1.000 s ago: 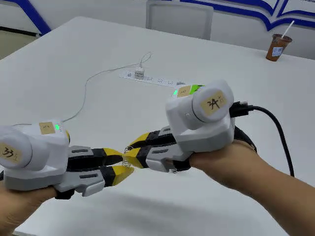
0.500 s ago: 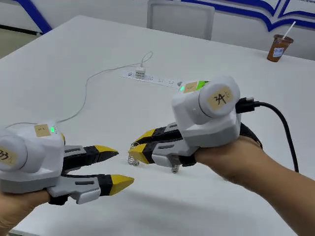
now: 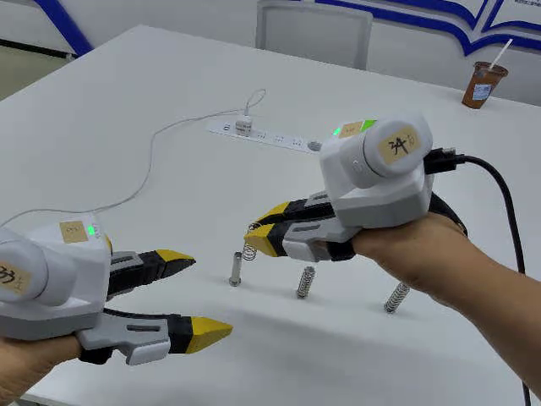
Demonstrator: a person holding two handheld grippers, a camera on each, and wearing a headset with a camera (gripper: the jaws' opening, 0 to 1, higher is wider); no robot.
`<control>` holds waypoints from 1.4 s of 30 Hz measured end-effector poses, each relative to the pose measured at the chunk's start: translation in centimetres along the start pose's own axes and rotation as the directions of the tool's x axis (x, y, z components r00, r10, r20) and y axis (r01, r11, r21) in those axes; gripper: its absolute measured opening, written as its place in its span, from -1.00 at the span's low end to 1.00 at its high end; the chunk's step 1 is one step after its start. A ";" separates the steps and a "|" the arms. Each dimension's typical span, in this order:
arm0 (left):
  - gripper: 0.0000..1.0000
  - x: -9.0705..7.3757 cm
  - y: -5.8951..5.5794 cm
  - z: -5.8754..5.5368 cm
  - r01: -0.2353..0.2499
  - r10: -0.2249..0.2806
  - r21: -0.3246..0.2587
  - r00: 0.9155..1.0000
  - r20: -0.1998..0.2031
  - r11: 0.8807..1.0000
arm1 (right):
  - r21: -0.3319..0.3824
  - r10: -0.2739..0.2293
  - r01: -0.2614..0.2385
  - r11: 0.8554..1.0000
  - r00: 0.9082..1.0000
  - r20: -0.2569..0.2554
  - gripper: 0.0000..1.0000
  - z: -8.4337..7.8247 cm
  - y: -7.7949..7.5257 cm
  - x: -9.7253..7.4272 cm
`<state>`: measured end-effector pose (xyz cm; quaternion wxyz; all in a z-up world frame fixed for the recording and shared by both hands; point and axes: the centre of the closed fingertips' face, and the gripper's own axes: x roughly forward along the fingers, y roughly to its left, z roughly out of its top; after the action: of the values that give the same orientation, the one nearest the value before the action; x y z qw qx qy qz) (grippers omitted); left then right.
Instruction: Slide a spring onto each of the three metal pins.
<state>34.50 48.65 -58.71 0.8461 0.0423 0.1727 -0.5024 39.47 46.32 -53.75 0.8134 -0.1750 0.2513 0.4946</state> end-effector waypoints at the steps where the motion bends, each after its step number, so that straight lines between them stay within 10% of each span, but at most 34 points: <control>1: 0.30 0.0 0.0 0.0 0.002 -0.002 -0.001 1.000 0.001 1.000 | 0.003 -0.002 0.002 1.000 1.000 0.000 -0.77 0.0 -0.2 0.1; 42: 0.61 -0.3 -0.3 -0.6 0.017 -0.018 -0.025 1.000 -0.011 1.000 | 0.079 -0.008 0.013 0.997 0.998 -0.063 -0.77 -2.4 -2.4 4.7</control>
<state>33.96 48.87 -59.16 0.8412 0.0331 0.1840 -0.5074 42.86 47.32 -58.31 0.8139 -0.1594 0.2951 0.4744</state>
